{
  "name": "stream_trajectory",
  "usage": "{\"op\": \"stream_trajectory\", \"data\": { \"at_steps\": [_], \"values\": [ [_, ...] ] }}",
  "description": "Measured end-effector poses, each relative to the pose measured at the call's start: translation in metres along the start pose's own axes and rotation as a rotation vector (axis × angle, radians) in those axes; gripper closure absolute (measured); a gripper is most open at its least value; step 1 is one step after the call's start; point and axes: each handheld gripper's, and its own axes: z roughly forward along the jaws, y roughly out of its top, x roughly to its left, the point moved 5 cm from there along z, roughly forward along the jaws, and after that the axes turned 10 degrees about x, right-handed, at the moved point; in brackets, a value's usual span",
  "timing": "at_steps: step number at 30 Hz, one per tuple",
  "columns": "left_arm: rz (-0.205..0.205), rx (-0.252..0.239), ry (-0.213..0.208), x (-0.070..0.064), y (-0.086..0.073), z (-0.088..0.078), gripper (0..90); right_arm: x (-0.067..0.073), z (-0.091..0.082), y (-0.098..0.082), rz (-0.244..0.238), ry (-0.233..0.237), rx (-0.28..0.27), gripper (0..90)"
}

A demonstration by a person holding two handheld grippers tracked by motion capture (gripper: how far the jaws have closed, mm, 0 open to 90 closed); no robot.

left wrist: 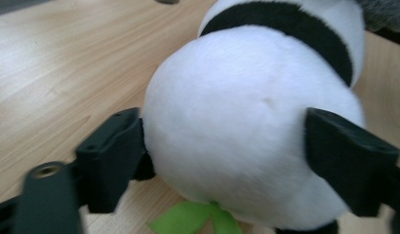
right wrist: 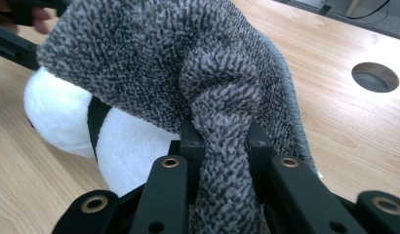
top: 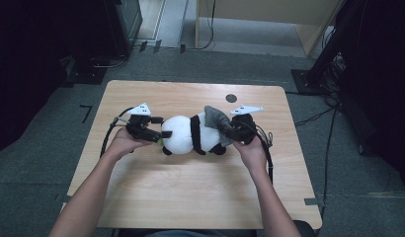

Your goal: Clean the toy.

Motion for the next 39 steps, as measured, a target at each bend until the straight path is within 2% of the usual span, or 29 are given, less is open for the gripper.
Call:
{"op": "stream_trajectory", "data": {
  "at_steps": [1,2,3,4,7,8,10,12,15,17,19,21,25,27,31,34,36,39],
  "values": [
    [0.004,-0.007,0.009,0.002,0.000,0.004,6.8,0.000,0.001,-0.001,-0.005,-0.002,0.008,77.6],
    [0.000,-0.010,-0.001,0.003,-0.001,0.008,0.3,0.001,0.001,-0.001,-0.006,-0.004,0.011,77.7],
    [0.000,-0.010,-0.001,0.003,-0.001,0.008,0.0,0.001,0.002,-0.001,-0.010,-0.003,0.012,77.7],
    [0.006,-0.013,-0.036,0.004,-0.004,0.012,0.0,0.001,0.003,-0.002,-0.015,-0.003,0.012,77.7],
    [0.028,-0.003,-0.085,0.002,-0.008,0.019,0.0,0.002,0.006,-0.002,-0.016,0.004,0.010,77.9],
    [0.041,-0.001,-0.092,0.001,-0.009,0.022,0.0,0.003,0.007,-0.003,-0.016,0.004,0.011,78.0],
    [0.041,0.005,-0.116,0.000,-0.011,0.024,0.0,0.005,0.008,-0.003,-0.025,0.002,0.010,78.1],
    [0.046,0.010,-0.123,-0.001,-0.012,0.025,0.0,0.005,0.008,-0.002,-0.032,0.001,0.007,78.1],
    [0.076,0.015,-0.132,-0.005,-0.013,0.028,0.0,0.006,0.010,-0.002,-0.028,0.008,-0.002,78.2],
    [0.090,0.019,-0.173,-0.010,-0.014,0.033,0.0,0.006,0.012,-0.002,-0.033,0.008,-0.012,78.3],
    [0.119,0.022,-0.170,-0.013,-0.015,0.032,2.5,0.006,0.013,-0.001,-0.031,0.006,-0.019,78.3],
    [0.128,0.037,-0.163,-0.016,-0.015,0.029,6.3,0.007,0.013,-0.001,-0.034,0.004,-0.027,78.2],
    [0.161,0.044,-0.114,-0.024,-0.016,0.024,26.2,0.005,0.014,-0.001,-0.024,0.002,-0.061,78.3],
    [0.150,0.032,-0.105,-0.028,-0.016,0.021,34.9,0.004,0.013,0.000,-0.020,0.004,-0.078,78.2],
    [0.088,0.016,-0.091,-0.034,-0.013,0.016,47.0,-0.002,0.005,0.005,0.004,-0.022,-0.113,78.2],
    [0.038,0.005,-0.086,-0.039,-0.007,0.011,50.6,-0.002,-0.008,0.009,0.014,-0.033,-0.136,78.4],
    [-0.011,-0.031,-0.092,-0.043,-0.001,0.004,51.2,0.001,-0.020,0.013,0.010,-0.038,-0.158,78.4],
    [-0.096,-0.080,-0.057,-0.045,0.010,-0.005,50.8,0.011,-0.041,0.022,0.005,-0.012,-0.217,78.3]
  ]
}}
